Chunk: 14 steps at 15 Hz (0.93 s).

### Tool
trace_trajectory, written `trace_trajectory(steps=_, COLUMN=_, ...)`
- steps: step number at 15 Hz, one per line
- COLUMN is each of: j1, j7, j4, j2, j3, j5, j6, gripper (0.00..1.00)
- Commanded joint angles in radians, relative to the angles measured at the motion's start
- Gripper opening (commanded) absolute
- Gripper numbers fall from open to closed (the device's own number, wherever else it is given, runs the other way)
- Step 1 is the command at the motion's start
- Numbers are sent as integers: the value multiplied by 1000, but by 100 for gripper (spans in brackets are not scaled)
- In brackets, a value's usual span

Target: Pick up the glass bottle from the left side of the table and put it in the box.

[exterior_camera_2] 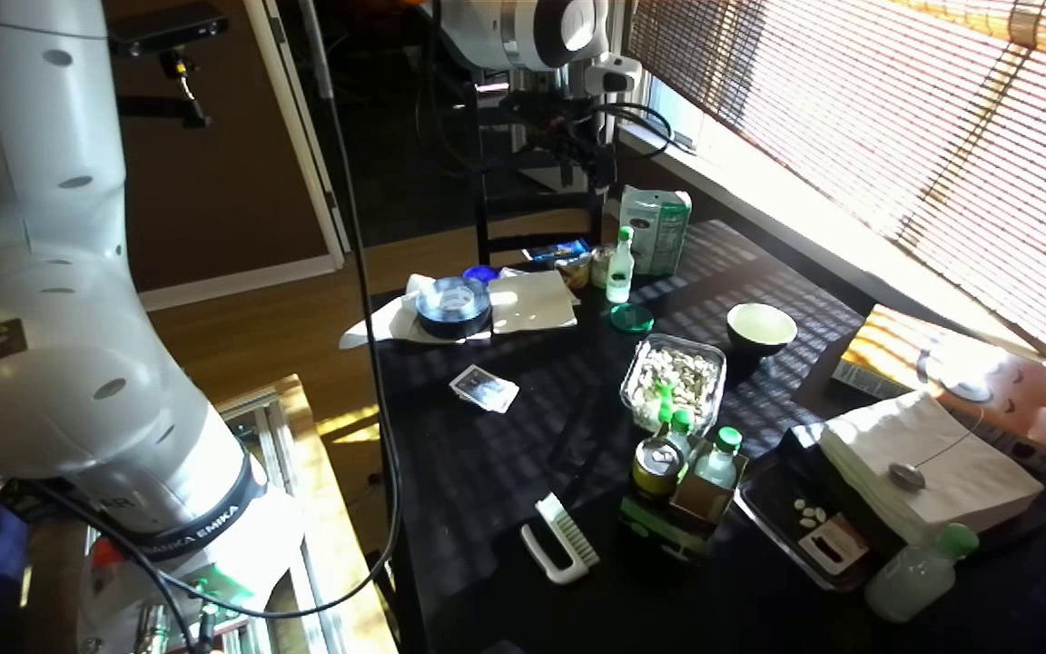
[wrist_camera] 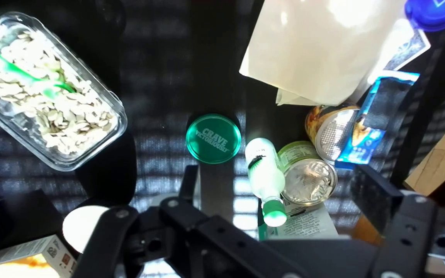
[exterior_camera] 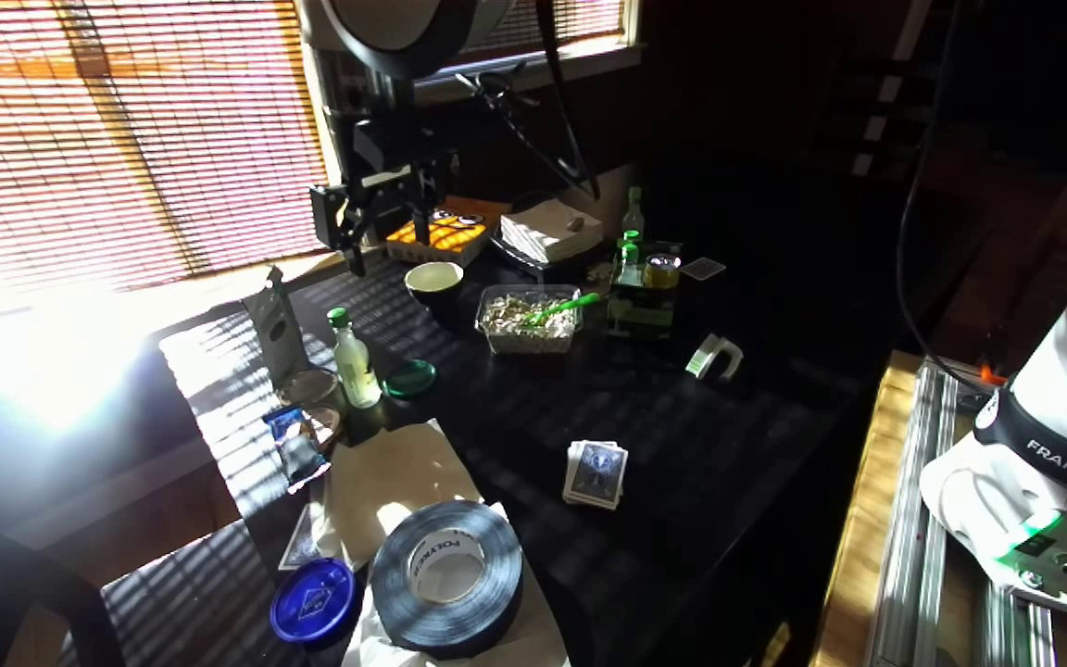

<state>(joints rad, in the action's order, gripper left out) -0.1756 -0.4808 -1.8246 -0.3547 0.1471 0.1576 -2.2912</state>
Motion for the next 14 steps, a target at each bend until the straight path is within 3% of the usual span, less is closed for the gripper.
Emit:
trace_trajectory(steps=1, j1=-43, j7=66, j4=222, j2=-196, j3=-33, j5=-13, j6=13, gripper=100)
trace_trajectory(steps=9, j1=-134, j7=67, j4=531, j2=-456, j3=-115, j5=-2, j6=83, gripper=100)
trace_trajectory(steps=14, j1=-118, j7=55, j4=660, j2=-549, j3=-133, j5=-47, j6=145, gripper=100)
